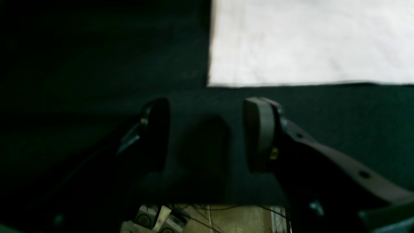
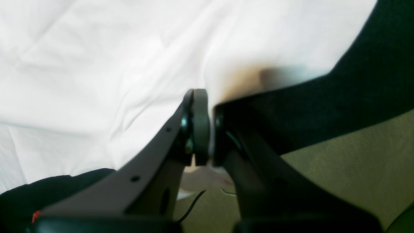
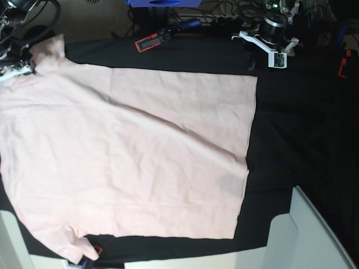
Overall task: Fold the T-shirt properly
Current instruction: 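Move the left gripper to the hem corner and pinch the fabric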
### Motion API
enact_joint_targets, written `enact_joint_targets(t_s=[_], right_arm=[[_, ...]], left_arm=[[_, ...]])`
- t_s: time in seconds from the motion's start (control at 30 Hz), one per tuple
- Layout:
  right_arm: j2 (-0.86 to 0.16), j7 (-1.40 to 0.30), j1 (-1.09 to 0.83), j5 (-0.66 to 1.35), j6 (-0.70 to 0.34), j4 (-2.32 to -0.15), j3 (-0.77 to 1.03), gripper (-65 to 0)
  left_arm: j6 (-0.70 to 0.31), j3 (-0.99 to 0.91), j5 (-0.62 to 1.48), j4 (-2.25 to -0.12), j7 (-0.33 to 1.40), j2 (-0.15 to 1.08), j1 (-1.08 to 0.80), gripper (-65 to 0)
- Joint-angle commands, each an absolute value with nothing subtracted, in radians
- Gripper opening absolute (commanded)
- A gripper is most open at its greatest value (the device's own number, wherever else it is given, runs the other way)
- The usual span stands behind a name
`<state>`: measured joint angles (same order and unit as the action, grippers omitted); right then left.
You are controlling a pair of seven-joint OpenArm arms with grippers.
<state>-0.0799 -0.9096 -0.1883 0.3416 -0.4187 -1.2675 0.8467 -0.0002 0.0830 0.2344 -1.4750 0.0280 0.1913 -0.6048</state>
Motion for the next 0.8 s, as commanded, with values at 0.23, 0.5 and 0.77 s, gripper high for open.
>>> enact_joint_targets(t_s=[0.23, 0.5, 0.77], right_arm=[[-0.079, -0.929, -0.185, 0.314, -0.404, -1.257, 0.842, -65.0], [-0.081, -0.929, -0.185, 0.314, -0.404, -1.257, 0.842, -65.0], [-0.093, -0.929, -0.176, 0.314, -0.404, -1.257, 0.842, -65.0]], left_arm=[[0.004, 0.082, 0.236, -1.431, 0.004, 0.163, -0.545, -28.6], [0.004, 0.096, 0.414, -1.307, 0.004, 0.168, -0.464, -28.6], [0.004, 0.159, 0.466, -1.305, 0.004, 0.186, -0.447, -29.2]])
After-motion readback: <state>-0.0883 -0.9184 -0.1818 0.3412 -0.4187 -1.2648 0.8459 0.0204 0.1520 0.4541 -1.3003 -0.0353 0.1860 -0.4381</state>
